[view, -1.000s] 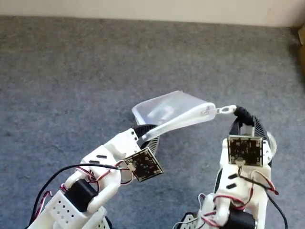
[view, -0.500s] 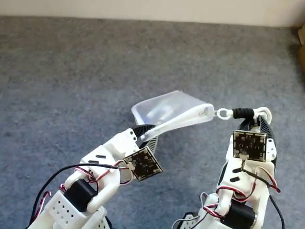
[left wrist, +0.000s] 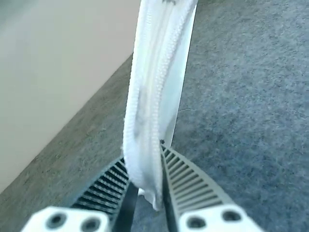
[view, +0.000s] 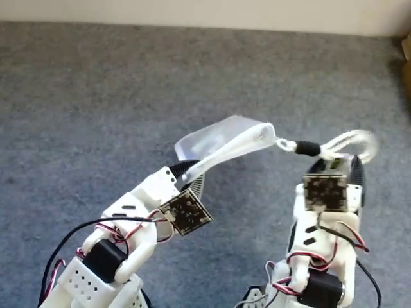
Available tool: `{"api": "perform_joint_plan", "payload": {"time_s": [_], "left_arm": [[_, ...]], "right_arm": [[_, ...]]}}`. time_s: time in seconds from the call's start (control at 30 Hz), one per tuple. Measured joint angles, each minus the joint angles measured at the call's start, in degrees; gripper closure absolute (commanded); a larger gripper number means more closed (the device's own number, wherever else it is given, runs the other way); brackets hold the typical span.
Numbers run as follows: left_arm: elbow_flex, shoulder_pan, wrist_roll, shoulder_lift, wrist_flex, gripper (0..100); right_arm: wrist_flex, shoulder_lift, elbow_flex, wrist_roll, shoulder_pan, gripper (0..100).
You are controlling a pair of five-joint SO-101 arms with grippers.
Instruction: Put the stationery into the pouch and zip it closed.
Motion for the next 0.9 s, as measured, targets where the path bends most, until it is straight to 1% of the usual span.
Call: {"api": "perform_joint_plan", "payload": {"time_s": [0.2, 0.33, 0.43, 0.53, 0.67, 0.8, 0.9], "left_arm": [[0.0, -4.13, -0.35, 0.0, -2.37, 100], [0.0, -8.79, -3.78, 0.0, -3.96, 100], [0.0, -12.48, -6.24, 0.0, -4.13, 100], [0.0, -16.62, -8.53, 0.0, -4.13, 100], [0.0, -21.27, -9.58, 0.0, -4.04, 99], [-0.79, -22.15, -9.67, -0.09, 1.49, 99], [-2.9, -21.27, -10.55, -0.09, 7.91, 92]], "right_arm": [[2.9, -0.09, 0.0, 0.0, -9.49, 76.9], [4.04, -0.09, 0.0, 0.0, -14.33, 76.9], [4.22, -0.09, 0.0, 0.0, -16.0, 76.9], [4.31, -0.09, 0.0, 0.0, -16.18, 76.9], [4.31, -0.09, 0.0, 0.0, -16.62, 76.9], [4.31, -0.09, 0.0, 0.0, -16.62, 76.9], [4.92, -0.09, 0.79, 0.0, -16.62, 76.9]]}}
